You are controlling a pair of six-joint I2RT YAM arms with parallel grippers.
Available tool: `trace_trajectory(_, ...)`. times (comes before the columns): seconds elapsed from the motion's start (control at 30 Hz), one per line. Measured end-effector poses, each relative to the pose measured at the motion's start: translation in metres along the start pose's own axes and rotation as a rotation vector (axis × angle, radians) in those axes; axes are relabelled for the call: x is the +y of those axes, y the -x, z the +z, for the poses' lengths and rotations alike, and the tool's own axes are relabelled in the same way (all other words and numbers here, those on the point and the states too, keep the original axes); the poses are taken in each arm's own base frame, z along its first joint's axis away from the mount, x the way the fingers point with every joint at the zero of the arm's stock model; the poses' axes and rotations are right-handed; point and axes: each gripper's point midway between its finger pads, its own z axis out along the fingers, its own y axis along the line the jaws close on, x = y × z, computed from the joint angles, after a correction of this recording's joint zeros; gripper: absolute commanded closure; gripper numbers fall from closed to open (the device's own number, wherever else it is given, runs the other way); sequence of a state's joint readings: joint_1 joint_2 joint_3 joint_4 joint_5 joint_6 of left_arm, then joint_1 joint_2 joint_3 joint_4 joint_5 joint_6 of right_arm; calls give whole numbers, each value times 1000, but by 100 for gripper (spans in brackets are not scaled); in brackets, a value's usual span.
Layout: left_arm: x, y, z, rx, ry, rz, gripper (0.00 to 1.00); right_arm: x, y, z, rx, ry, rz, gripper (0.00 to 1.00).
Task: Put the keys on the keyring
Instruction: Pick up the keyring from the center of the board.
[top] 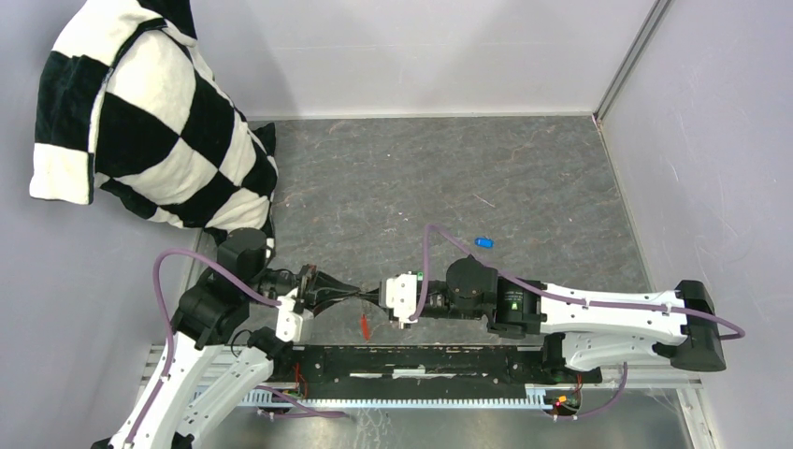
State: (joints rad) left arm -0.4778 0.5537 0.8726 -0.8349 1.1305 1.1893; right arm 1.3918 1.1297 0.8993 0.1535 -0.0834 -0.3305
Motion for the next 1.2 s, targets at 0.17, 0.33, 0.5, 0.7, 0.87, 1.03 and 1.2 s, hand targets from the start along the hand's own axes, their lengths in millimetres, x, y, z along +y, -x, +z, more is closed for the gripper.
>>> trace_trajectory(0.17, 0, -1, 0, 3, 2, -19, 56, -2, -1, -1, 10, -20, -8, 99)
trace_trajectory(0.33, 2, 2, 0, -1, 13, -42, 47, -7, -4, -9, 5, -59, -8, 99)
trace_trajectory(0.5, 3, 2, -3, 17, 39, -67, 58, -6, -7, -14, -5, -69, -3, 99)
trace_trajectory(0.7, 6, -1, -2, 9, 101, -163, 67, -5, 0, -14, -48, -72, 10, 99)
trace_trajectory(0.87, 3, -1, 0, -10, 104, -260, 69, -4, 6, -13, -81, -65, 21, 99)
trace_trajectory(1.03, 1, 3, 1, -32, 87, -283, 71, -3, 12, -12, -109, -57, 31, 99)
trace_trajectory(1.2, -1, 2, 4, -44, 63, -302, 77, -1, 15, -10, -128, -47, 37, 99)
